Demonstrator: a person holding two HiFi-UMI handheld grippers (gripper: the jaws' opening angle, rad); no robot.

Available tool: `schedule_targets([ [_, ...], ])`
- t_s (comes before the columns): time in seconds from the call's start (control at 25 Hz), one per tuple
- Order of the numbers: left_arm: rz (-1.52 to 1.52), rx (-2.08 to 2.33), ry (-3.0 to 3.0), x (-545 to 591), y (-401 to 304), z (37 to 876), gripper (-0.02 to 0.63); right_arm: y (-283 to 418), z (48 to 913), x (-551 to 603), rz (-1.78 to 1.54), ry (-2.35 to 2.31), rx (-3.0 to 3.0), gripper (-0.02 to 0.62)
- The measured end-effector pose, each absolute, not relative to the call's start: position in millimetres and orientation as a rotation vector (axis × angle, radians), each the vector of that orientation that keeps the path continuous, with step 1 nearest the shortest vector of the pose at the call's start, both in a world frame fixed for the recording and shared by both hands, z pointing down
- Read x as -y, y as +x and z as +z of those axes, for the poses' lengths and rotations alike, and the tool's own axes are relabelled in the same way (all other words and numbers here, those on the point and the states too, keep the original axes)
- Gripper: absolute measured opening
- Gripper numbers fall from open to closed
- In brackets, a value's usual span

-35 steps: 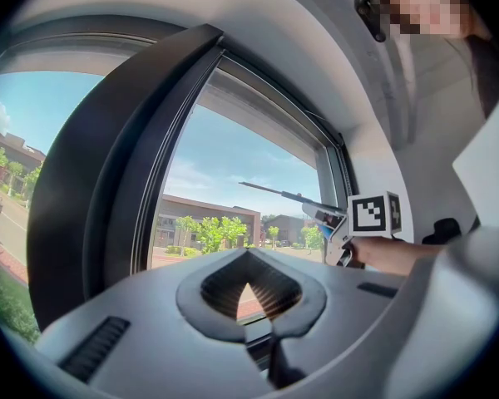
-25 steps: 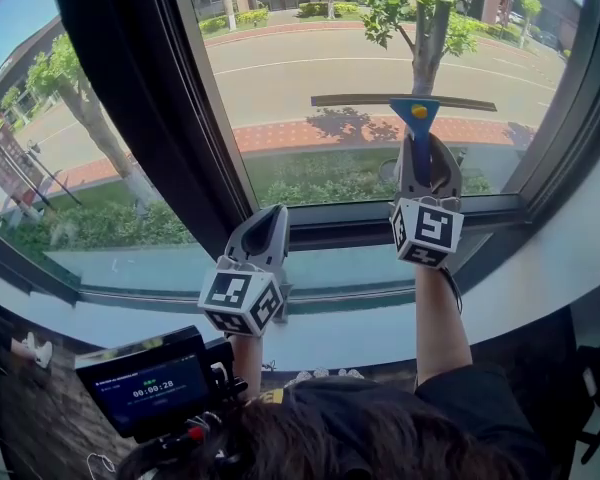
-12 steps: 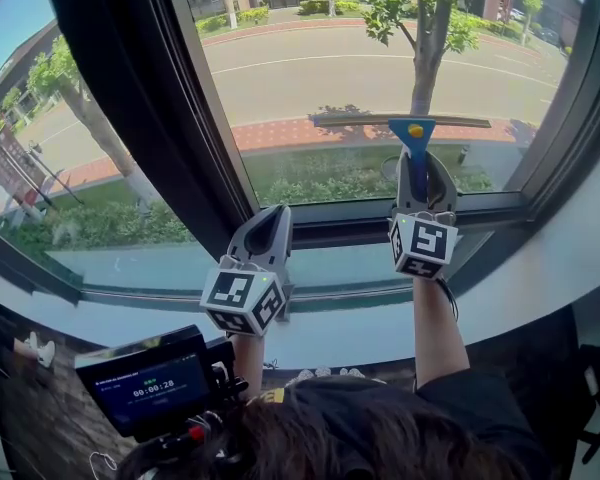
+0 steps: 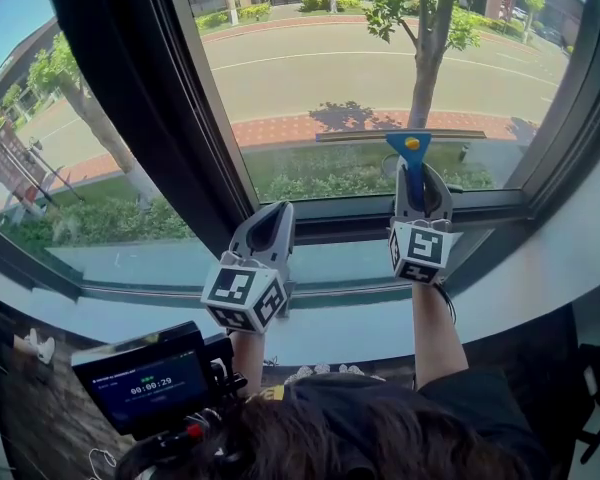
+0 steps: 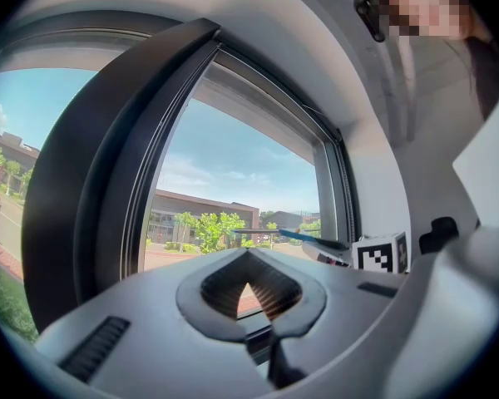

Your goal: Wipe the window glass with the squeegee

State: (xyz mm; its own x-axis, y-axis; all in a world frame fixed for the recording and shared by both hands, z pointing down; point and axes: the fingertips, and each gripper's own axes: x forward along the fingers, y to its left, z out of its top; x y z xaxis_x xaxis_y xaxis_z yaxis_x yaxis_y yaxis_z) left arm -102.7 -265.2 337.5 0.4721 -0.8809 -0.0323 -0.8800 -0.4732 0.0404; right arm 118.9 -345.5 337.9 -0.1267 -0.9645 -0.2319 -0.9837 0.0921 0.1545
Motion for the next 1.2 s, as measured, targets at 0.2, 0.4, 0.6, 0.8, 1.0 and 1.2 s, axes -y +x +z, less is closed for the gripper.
schedule_targets([
  [0.2,-0.075,1.603,2.674,265,-104,338,0.002,119,355,346,0.383,-2.046,-2.295,0.141],
  [0.4,-0.070,1.606,2.662,265,-105,340,0.002,118,374,347,0.324,-2.067,-2.326,0.141],
  [0.6,-0.062,1.613,2.666,265,-106,339,0.002,117,391,348,0.291,-2.083,-2.356,0.141],
  [0.8,-0.051,1.615,2.661,265,-107,342,0.002,116,407,350,0.240,-2.097,-2.375,0.141],
  [1.0,-0.046,1.629,2.639,265,-113,345,0.002,115,417,351,0.200,-2.102,-2.387,0.141],
  [1.2,-0.029,1.627,2.645,264,-115,348,0.002,111,433,351,0.151,-2.112,-2.399,0.141],
])
